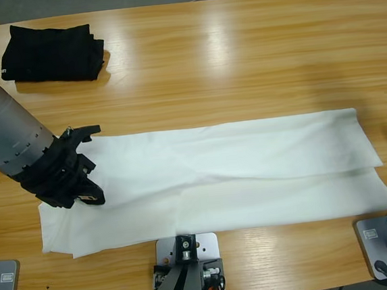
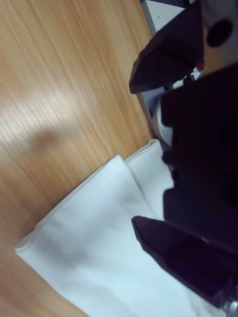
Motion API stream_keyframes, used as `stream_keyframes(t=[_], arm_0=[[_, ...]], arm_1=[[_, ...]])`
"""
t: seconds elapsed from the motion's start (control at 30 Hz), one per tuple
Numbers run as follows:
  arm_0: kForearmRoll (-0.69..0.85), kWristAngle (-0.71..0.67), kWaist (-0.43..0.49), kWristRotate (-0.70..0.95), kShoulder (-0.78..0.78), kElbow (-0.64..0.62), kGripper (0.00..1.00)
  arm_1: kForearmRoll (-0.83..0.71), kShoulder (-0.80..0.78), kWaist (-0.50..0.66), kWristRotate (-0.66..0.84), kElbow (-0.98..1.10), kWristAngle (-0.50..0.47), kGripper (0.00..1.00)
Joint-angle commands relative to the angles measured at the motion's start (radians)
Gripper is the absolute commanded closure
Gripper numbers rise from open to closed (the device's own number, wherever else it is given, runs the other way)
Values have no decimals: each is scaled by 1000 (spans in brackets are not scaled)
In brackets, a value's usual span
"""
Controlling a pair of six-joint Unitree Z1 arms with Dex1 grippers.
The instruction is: Fold clothes
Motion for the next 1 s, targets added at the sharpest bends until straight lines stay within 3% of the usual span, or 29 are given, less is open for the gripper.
stream_keyframes(t=[0.03,0.27,0.3,0.33,0.37,0.4,0.73,1.0], arm_0=[[17,31,42,55,18,49,1000],[13,31,42,64,45,70,1000],[12,29,42,64,57,67,763],[12,24,41,65,77,62,296],[12,15,38,67,95,59,79],[13,13,33,68,108,61,16],[22,43,33,50,65,163,4],[59,97,183,80,-36,194,22]], arm_1=[[-8,-5,0,1,8,-2,0],[-13,0,1,-2,11,1,0],[-13,0,1,-3,11,3,0],[-13,-1,1,-3,11,3,0],[-13,-1,1,-3,12,3,0],[-13,-1,0,-3,12,3,0],[-21,2,1,-5,16,4,0],[-21,-6,1,-29,17,36,0]])
